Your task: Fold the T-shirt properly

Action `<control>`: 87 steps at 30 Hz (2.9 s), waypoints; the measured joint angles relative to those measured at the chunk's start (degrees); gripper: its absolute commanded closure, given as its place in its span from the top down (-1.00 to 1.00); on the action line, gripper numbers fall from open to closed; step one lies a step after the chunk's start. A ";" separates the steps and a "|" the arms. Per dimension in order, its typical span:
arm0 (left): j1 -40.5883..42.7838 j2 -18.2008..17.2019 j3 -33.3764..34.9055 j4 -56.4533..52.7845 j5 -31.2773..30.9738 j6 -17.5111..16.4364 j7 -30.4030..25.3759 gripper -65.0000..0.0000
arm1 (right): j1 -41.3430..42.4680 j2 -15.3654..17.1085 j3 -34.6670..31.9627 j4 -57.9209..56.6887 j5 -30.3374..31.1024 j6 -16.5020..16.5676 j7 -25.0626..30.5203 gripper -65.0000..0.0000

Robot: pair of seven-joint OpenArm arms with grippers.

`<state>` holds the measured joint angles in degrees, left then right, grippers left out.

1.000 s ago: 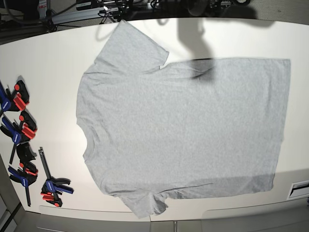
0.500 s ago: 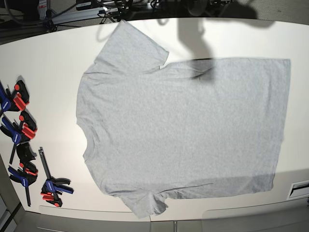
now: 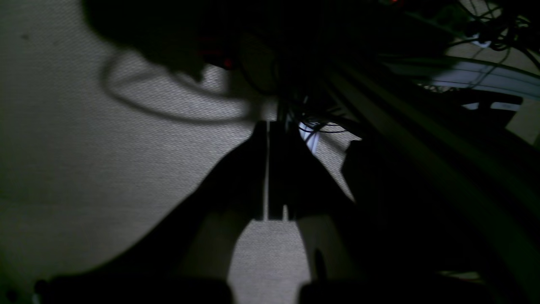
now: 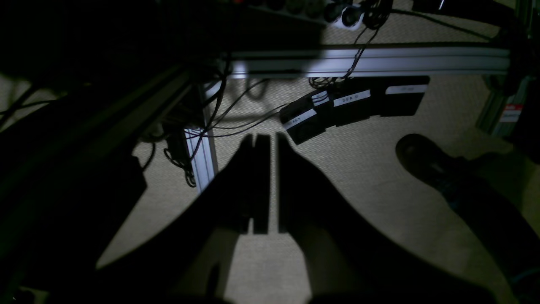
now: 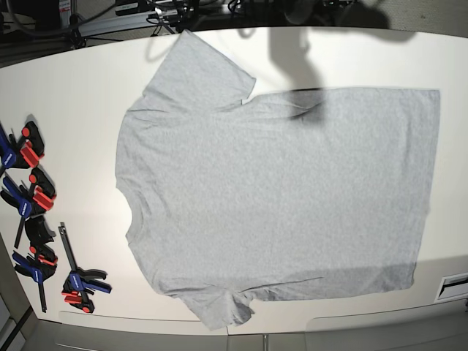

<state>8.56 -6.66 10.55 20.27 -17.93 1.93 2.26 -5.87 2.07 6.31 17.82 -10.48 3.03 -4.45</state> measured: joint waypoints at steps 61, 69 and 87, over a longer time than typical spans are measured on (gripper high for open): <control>48.11 -13.77 -61.57 78.60 -65.83 -41.42 52.24 -0.43 | -44.63 -11.26 21.90 101.68 45.86 12.13 -15.10 -0.18; 43.56 -13.81 -61.57 78.58 -65.83 -41.42 52.41 -0.43 | -38.80 -11.10 21.59 90.88 46.53 9.90 -19.56 -0.18; 41.75 -14.38 -61.57 78.58 -65.85 -41.40 53.31 -0.44 | -26.80 -10.01 21.81 82.12 47.28 9.77 -22.51 -0.18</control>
<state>50.30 -21.04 -51.03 98.85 -83.79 -39.46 55.57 -32.67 -7.94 28.12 99.94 36.80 12.80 -26.96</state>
